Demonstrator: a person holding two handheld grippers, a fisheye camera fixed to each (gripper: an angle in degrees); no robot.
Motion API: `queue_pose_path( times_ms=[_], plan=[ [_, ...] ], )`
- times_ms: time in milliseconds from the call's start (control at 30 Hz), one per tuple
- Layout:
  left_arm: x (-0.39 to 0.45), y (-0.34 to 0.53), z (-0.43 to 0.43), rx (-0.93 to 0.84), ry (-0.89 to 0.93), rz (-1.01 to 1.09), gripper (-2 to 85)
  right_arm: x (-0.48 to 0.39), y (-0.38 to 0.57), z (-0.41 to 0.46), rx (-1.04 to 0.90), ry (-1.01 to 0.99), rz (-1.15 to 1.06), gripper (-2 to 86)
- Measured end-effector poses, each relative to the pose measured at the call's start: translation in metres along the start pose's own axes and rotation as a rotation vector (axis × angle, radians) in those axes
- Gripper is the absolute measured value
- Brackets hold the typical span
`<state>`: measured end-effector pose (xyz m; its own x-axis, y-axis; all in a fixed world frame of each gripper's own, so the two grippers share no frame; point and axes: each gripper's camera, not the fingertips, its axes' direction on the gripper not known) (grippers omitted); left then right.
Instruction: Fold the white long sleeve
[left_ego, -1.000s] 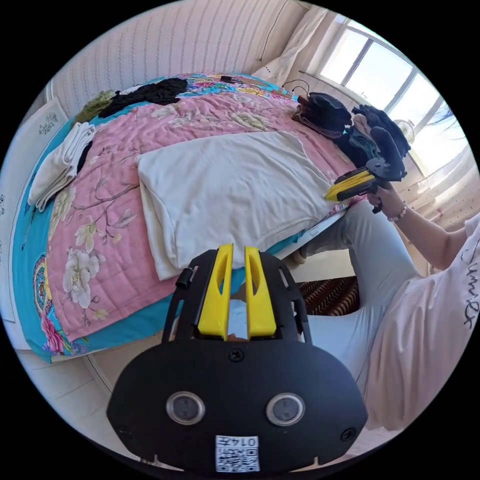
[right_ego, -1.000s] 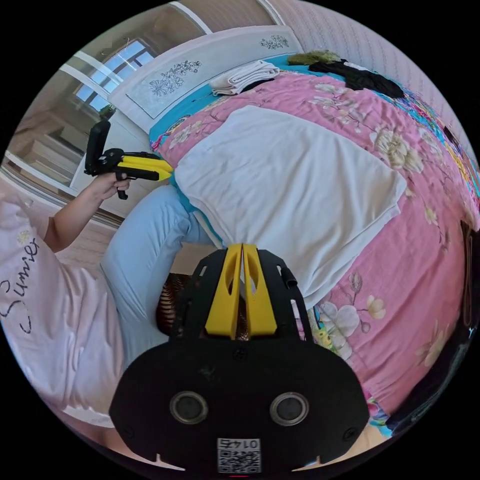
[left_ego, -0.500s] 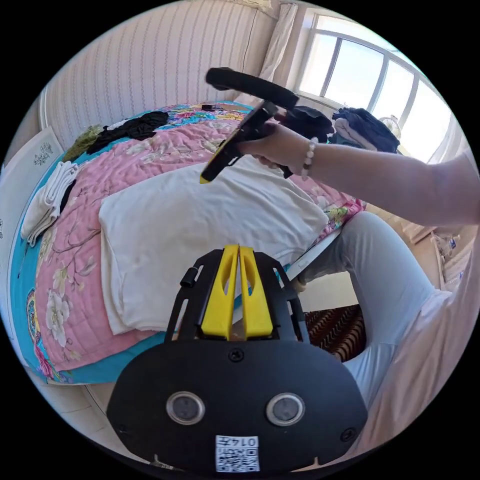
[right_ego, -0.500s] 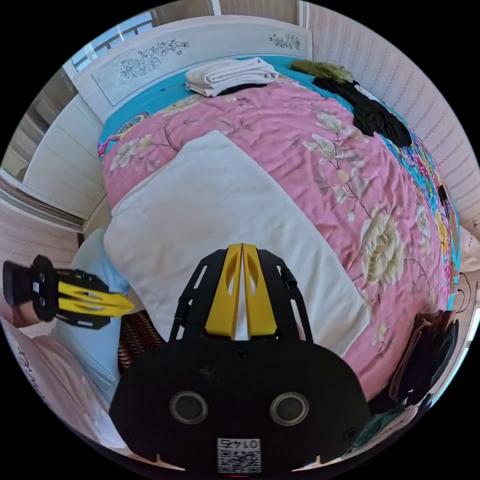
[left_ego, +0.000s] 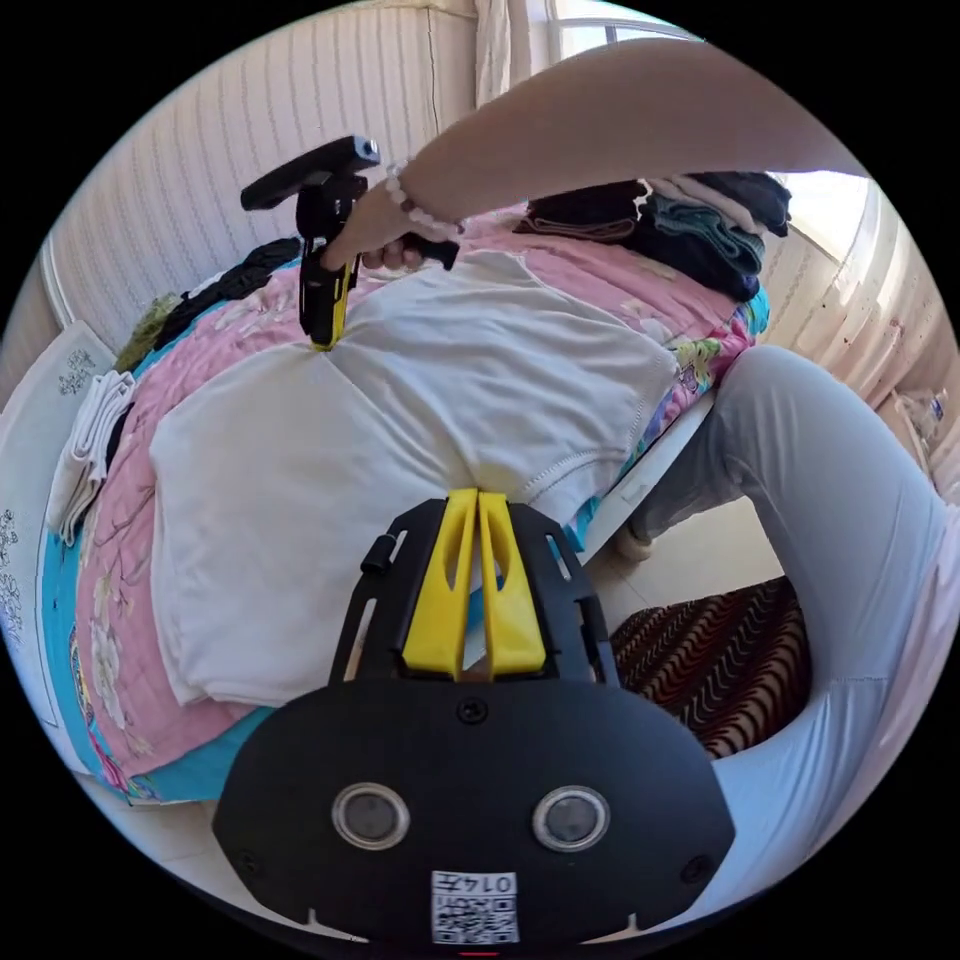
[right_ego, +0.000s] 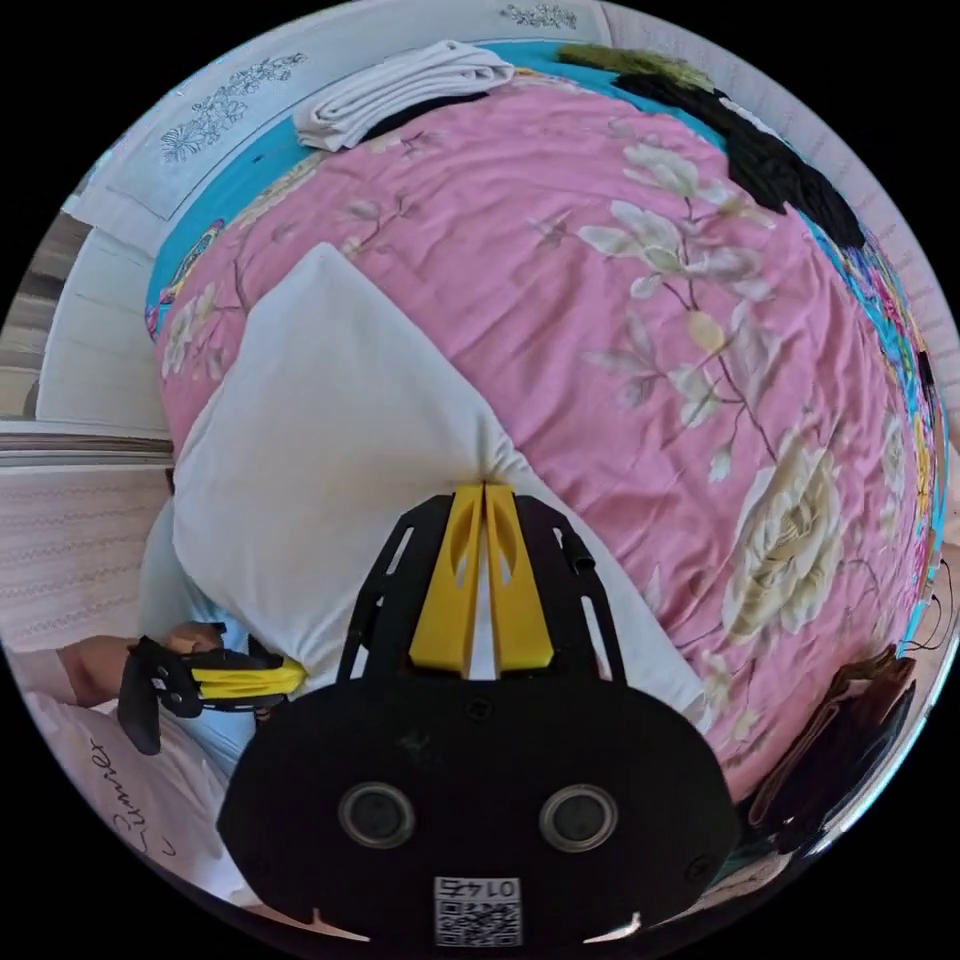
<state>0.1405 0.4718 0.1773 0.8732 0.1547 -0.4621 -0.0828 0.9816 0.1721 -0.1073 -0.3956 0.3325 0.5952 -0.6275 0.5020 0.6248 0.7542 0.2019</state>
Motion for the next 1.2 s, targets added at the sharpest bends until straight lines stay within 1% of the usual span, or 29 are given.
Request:
queue_pose_path(
  times_ms=[33, 100, 133, 200, 233, 300, 367, 400, 500, 567, 633, 700, 800, 900, 1000, 1100, 1200],
  plan=[
    [-0.001, 0.002, 0.001, 0.003, 0.01, -0.004, -1.0, 0.004, 0.004, -0.002, 0.053, -0.011, 0.028, -0.7],
    [-0.003, 0.005, -0.003, -0.021, 0.054, -0.035, -0.9, 0.024, 0.024, -0.007, 0.133, -0.117, 0.122, -0.7],
    [-0.003, 0.006, -0.006, -0.017, 0.056, -0.04, -0.9, 0.029, 0.032, -0.01, 0.164, -0.149, 0.129, -0.6],
    [0.002, 0.014, -0.022, 0.068, 0.054, -0.037, -0.7, 0.042, 0.08, -0.031, 0.298, -0.221, 0.136, -0.5],
    [0.004, 0.016, -0.026, 0.094, 0.053, -0.034, -0.6, 0.044, 0.096, -0.037, 0.338, -0.224, 0.143, -0.4],
    [0.013, 0.021, -0.037, 0.179, 0.085, -0.015, 0.3, 0.051, 0.17, -0.051, 0.458, -0.216, 0.195, 0.3],
    [0.022, 0.019, -0.041, 0.218, 0.121, -0.002, 3.2, 0.056, 0.227, -0.052, 0.486, -0.215, 0.269, 1.8],
    [0.031, 0.015, -0.04, 0.239, 0.121, 0.021, 4.7, 0.059, 0.262, -0.049, 0.494, -0.22, 0.332, 4.6],
    [0.054, 0.004, -0.028, 0.262, 0.096, 0.063, 8.8, 0.066, 0.33, -0.032, 0.471, -0.285, 0.475, 12.8],
    [0.068, -0.007, -0.016, 0.238, 0.129, 0.093, 10.4, 0.071, 0.355, -0.018, 0.424, -0.321, 0.526, 13.2],
    [0.083, -0.017, -0.003, 0.21, 0.145, 0.133, 11.5, 0.079, 0.37, -0.003, 0.41, -0.392, 0.569, 11.9],
    [0.105, -0.028, 0.014, 0.167, 0.136, 0.211, 12.7, 0.094, 0.384, 0.008, 0.417, -0.494, 0.632, 6.7],
    [0.123, -0.042, 0.036, 0.102, 0.125, 0.226, 14.1, 0.109, 0.396, 0.003, 0.48, -0.54, 0.637, 1.7],
    [0.137, -0.057, 0.051, 0.097, 0.099, 0.23, 14.4, 0.123, 0.407, -0.005, 0.522, -0.603, 0.598, 0.6],
    [0.148, -0.071, 0.063, 0.082, 0.117, 0.226, 13.9, 0.135, 0.419, -0.014, 0.546, -0.667, 0.575, 0.1],
    [0.154, -0.076, 0.072, 0.079, 0.113, 0.221, 13.6, 0.144, 0.428, -0.018, 0.558, -0.683, 0.557, -0.2],
    [0.157, -0.075, 0.086, 0.03, 0.132, 0.224, 13.5, 0.151, 0.43, -0.013, 0.511, -0.66, 0.553, -0.2]
  ],
)
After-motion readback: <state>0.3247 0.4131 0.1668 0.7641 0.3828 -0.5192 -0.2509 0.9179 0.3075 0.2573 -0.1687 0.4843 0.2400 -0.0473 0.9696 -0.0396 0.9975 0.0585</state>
